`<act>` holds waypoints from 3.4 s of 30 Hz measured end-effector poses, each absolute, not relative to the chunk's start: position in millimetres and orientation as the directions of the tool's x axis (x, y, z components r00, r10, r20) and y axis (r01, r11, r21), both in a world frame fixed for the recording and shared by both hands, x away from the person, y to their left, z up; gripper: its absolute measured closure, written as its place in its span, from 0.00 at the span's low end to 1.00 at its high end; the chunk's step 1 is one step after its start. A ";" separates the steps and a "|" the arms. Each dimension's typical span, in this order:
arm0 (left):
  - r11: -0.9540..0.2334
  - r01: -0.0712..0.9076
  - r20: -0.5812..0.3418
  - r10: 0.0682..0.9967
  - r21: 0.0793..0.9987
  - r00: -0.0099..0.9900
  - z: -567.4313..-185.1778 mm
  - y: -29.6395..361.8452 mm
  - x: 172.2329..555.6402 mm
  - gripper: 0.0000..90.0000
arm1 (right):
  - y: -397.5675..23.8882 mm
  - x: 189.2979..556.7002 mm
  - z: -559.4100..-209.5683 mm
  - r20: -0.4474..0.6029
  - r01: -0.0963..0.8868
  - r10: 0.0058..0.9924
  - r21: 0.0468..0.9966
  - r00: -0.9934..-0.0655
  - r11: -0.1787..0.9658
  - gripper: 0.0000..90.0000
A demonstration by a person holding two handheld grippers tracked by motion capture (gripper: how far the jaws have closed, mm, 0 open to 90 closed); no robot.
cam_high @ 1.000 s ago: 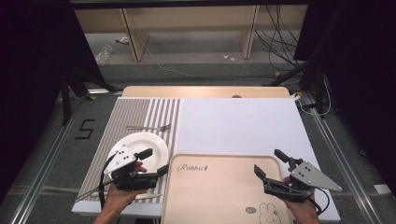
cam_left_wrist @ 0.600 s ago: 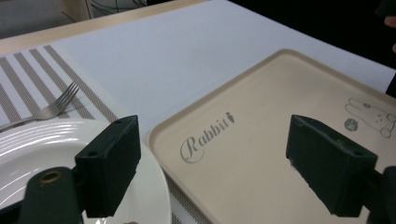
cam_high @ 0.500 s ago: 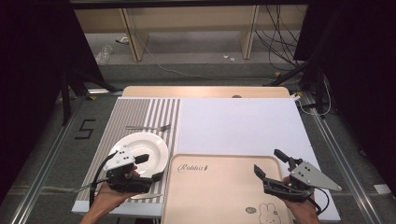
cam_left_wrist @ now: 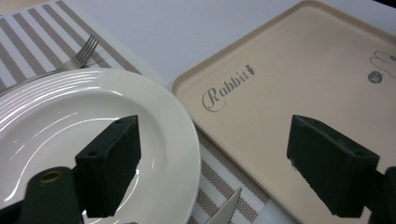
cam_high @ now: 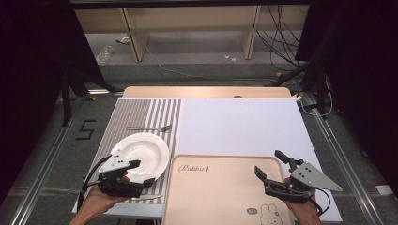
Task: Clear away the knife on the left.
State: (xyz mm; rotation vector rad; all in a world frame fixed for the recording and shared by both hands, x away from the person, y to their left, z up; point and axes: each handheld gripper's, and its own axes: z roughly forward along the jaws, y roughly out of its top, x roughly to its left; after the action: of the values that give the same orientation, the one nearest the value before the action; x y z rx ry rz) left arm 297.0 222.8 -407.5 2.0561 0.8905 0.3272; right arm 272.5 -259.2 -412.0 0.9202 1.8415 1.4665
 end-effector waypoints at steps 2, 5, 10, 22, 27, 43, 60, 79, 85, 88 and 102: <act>-0.391 0.486 -0.088 0.702 0.781 0.707 -408.0 226.4 296.0 0.19 | -259.0 272.5 -412.2 -0.035 0.150 0.815 0.977 -0.578 0.149 0.20; -0.412 0.493 -0.078 0.702 0.766 0.708 -408.0 230.5 294.0 0.20 | -258.9 272.5 -412.1 -0.035 0.149 0.814 0.978 -0.579 0.148 0.20; -0.449 0.505 -0.056 0.705 0.737 0.707 -407.4 237.7 291.2 0.19 | -258.1 272.7 -412.9 -0.037 0.154 0.809 0.976 -0.587 0.157 0.20; -0.508 0.538 -0.007 0.723 0.672 0.691 -410.4 259.0 285.4 0.20 | -258.0 273.3 -413.5 -0.036 0.153 0.812 0.976 -0.583 0.154 0.20; -0.521 0.579 -0.026 0.729 0.627 0.684 -414.1 267.9 282.2 0.20 | -257.8 273.6 -414.0 -0.038 0.155 0.815 0.976 -0.578 0.155 0.21; -0.566 0.660 -0.013 0.754 0.494 0.657 -432.6 286.9 283.3 0.21 | -256.8 274.3 -414.7 -0.039 0.156 0.812 0.975 -0.582 0.158 0.21; -0.610 0.698 -0.011 0.750 0.376 0.661 -452.2 293.2 301.9 0.24 | -255.2 275.5 -416.0 -0.036 0.162 0.808 0.974 -0.588 0.161 0.21; -0.704 0.649 -0.015 0.674 0.290 0.738 -465.0 278.5 312.2 0.39 | -253.8 275.2 -416.1 -0.036 0.164 0.799 0.972 -0.601 0.168 0.21; -0.725 0.634 -0.005 0.657 0.269 0.754 -466.1 275.9 314.1 0.45 | -252.9 275.2 -416.4 -0.036 0.164 0.794 0.972 -0.607 0.170 0.21; -0.734 0.626 0.005 0.650 0.264 0.760 -465.3 275.5 314.3 0.50 | -252.7 274.9 -416.4 -0.039 0.163 0.792 0.971 -0.609 0.174 0.21; -0.793 0.584 0.024 0.596 0.175 0.803 -462.8 270.0 316.3 0.65 | -251.0 274.3 -416.7 -0.052 0.155 0.786 0.970 -0.616 0.186 0.22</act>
State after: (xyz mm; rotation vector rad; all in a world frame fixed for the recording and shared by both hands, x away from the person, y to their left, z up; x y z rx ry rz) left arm 316.3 270.0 -462.8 2.8298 0.9325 0.1169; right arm 274.3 -251.0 -416.7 0.8798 1.9053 1.4579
